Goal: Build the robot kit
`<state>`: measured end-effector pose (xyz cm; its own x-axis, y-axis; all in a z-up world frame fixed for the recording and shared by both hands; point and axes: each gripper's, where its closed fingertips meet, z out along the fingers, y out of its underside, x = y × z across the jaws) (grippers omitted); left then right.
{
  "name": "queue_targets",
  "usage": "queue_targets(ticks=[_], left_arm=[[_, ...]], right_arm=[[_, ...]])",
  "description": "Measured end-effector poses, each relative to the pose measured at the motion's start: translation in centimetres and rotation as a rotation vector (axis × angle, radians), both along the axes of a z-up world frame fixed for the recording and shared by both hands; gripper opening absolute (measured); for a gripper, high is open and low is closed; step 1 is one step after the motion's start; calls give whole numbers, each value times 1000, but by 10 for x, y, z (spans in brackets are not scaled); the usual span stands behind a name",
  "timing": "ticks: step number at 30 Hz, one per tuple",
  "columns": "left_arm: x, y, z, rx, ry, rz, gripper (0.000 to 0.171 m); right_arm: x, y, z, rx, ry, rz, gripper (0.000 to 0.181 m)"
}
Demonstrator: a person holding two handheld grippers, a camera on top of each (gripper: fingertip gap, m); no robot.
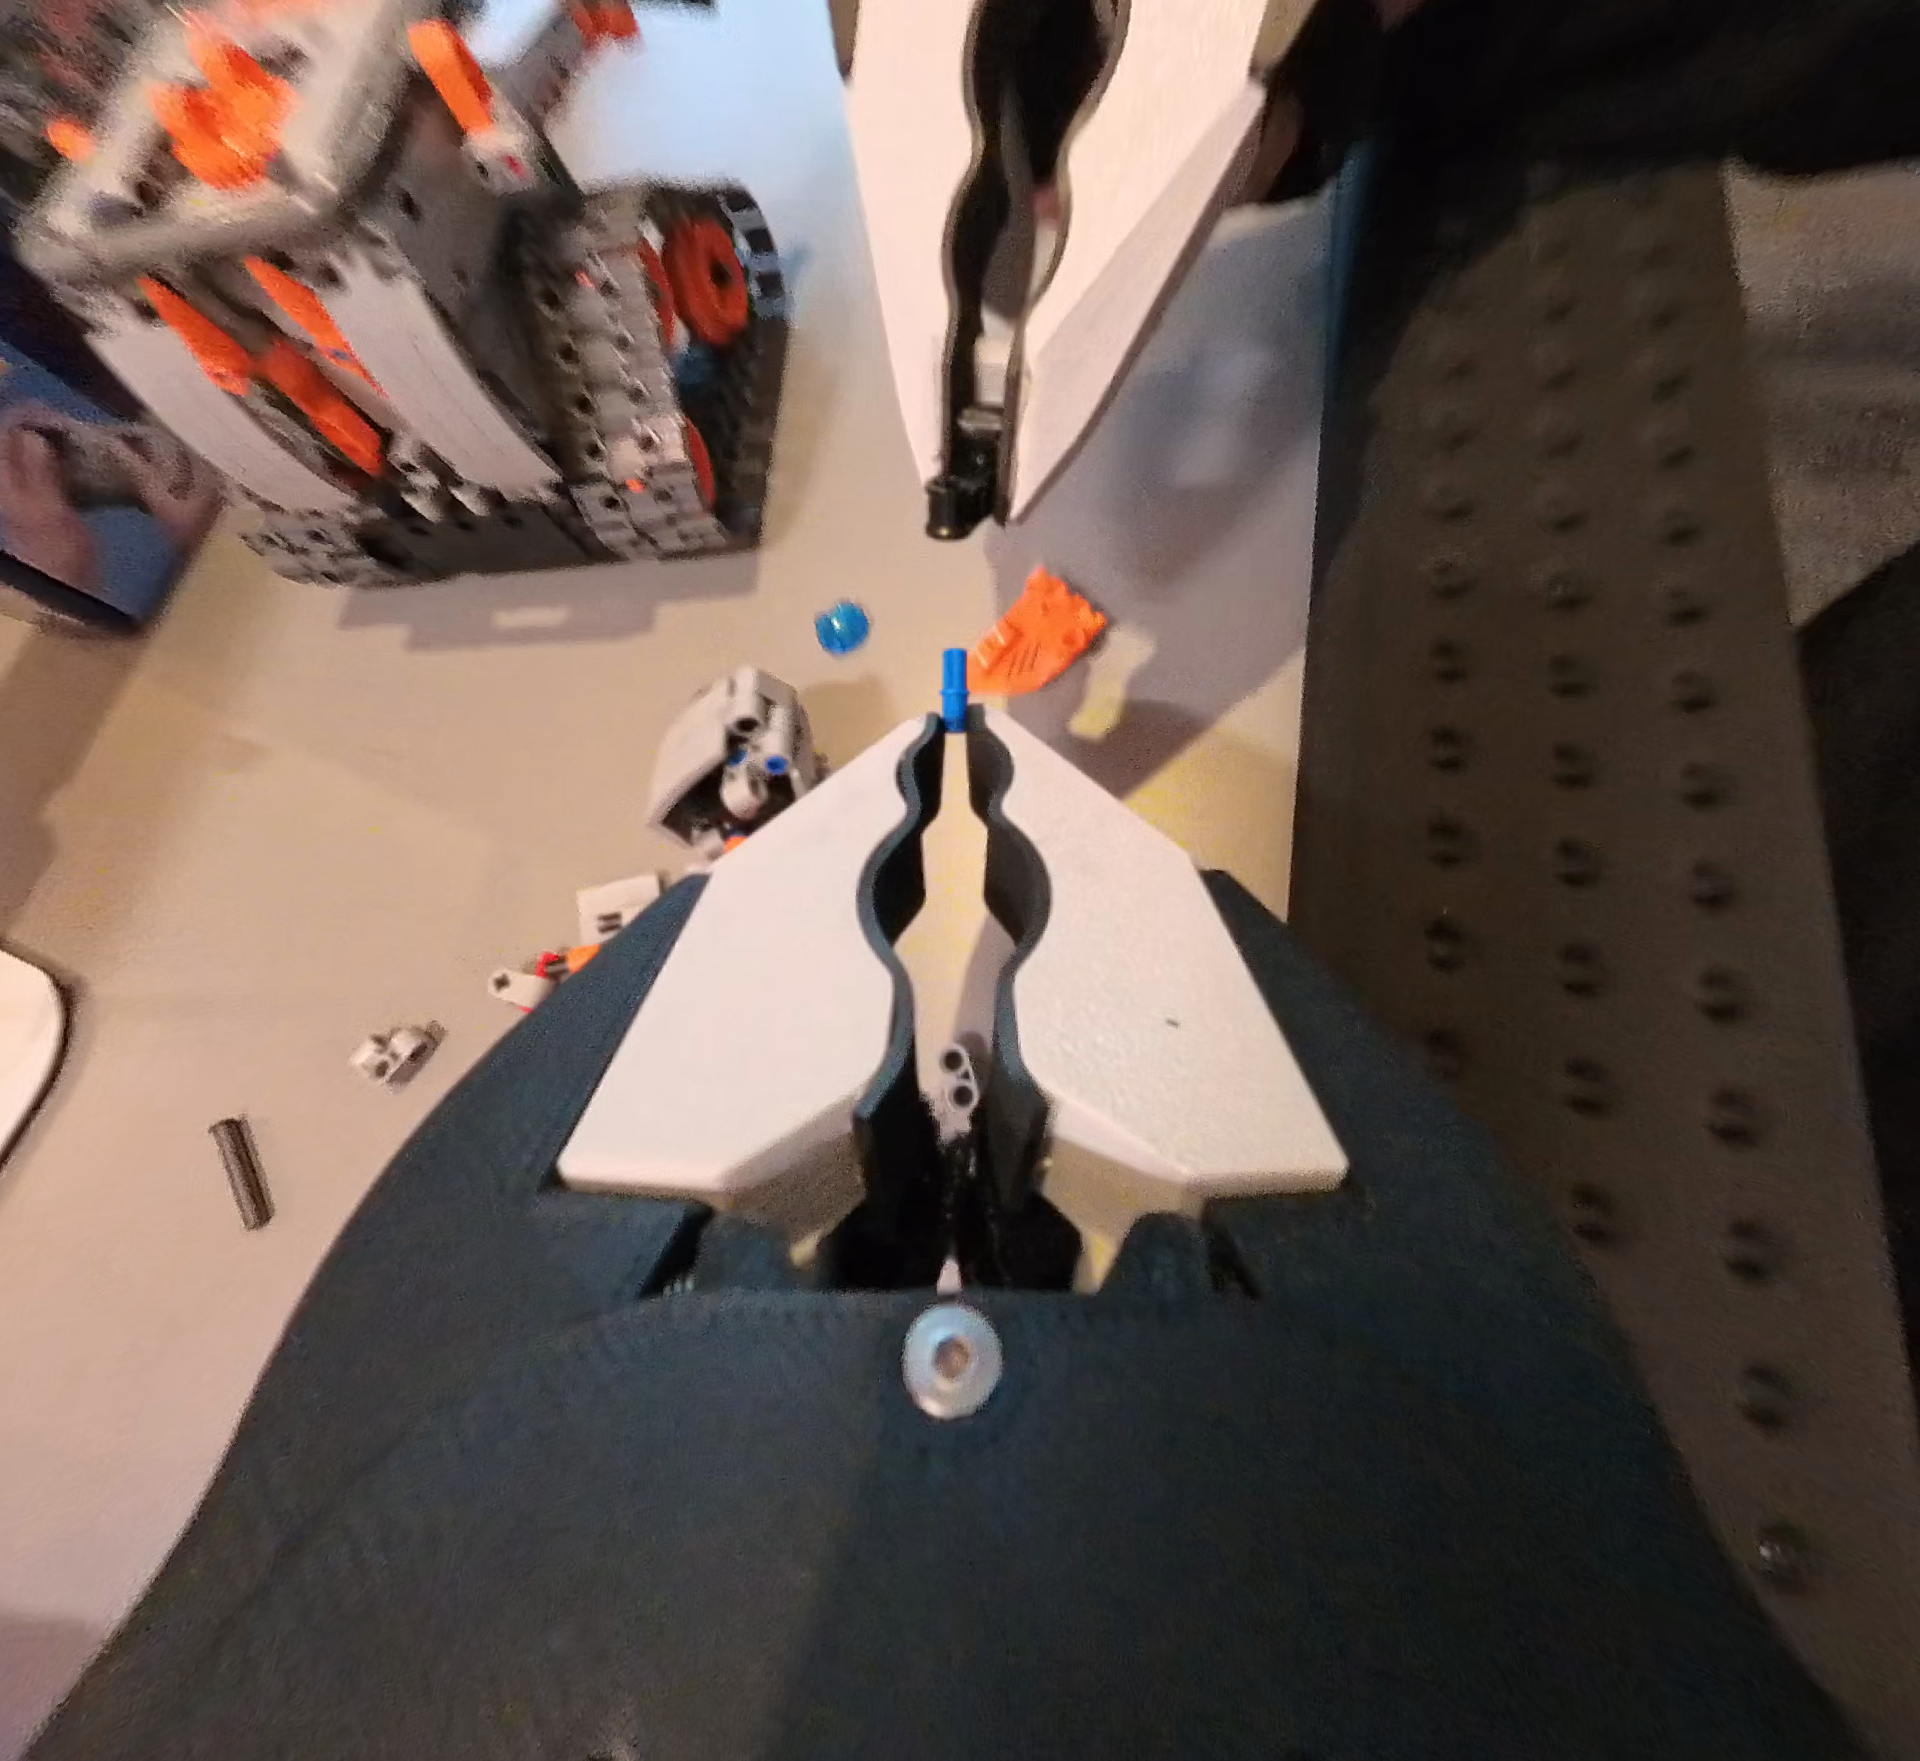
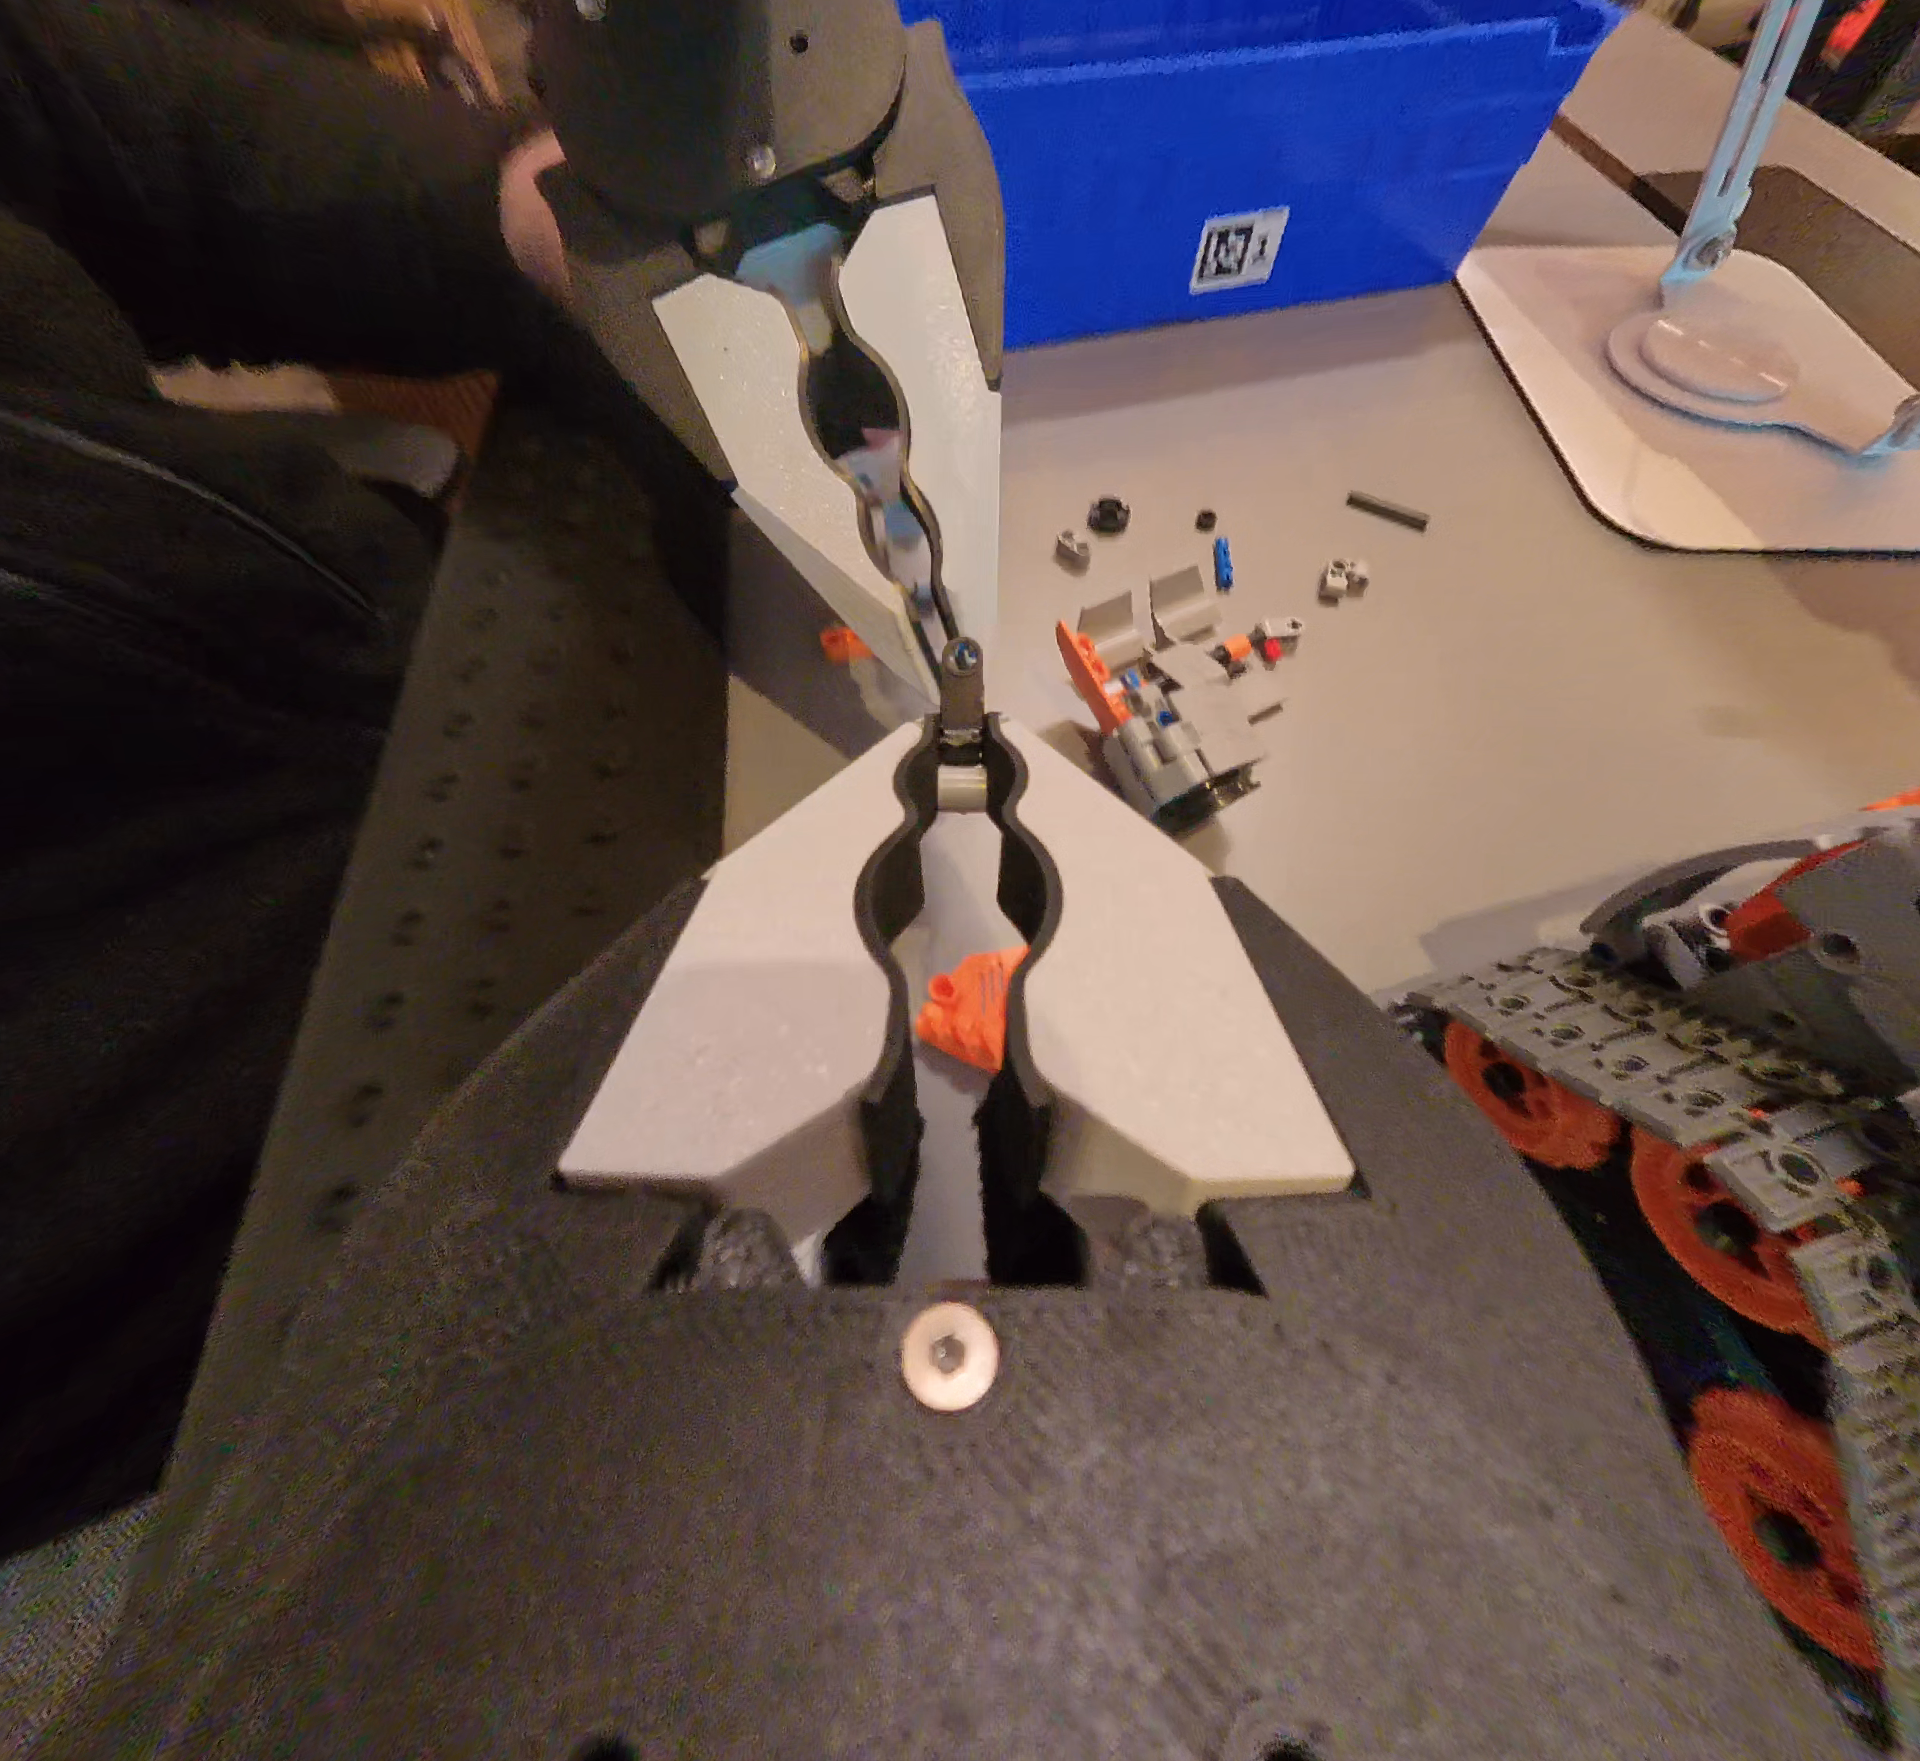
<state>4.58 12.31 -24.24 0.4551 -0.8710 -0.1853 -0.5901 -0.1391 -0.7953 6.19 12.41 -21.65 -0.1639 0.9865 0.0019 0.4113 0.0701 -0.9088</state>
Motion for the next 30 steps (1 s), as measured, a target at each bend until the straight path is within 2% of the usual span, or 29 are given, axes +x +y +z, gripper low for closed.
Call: queue_targets(ticks=[6, 11, 22, 30], left_arm=[[3, -2, 33, 50, -206, 5, 1], [8, -3, 47, 76, -280, -6, 1], [8, -3, 49, 127, -264, 5, 1], [7, 0, 54, 269, -169, 48, 1]], right_arm=[[-2, 0, 20, -139, 120, 0, 5], [-3, -1, 23, -170, 140, 9, 5], [-2, -4, 26, -157, 145, 19, 5], [-3, -2, 29, -230, 163, 8, 5]])
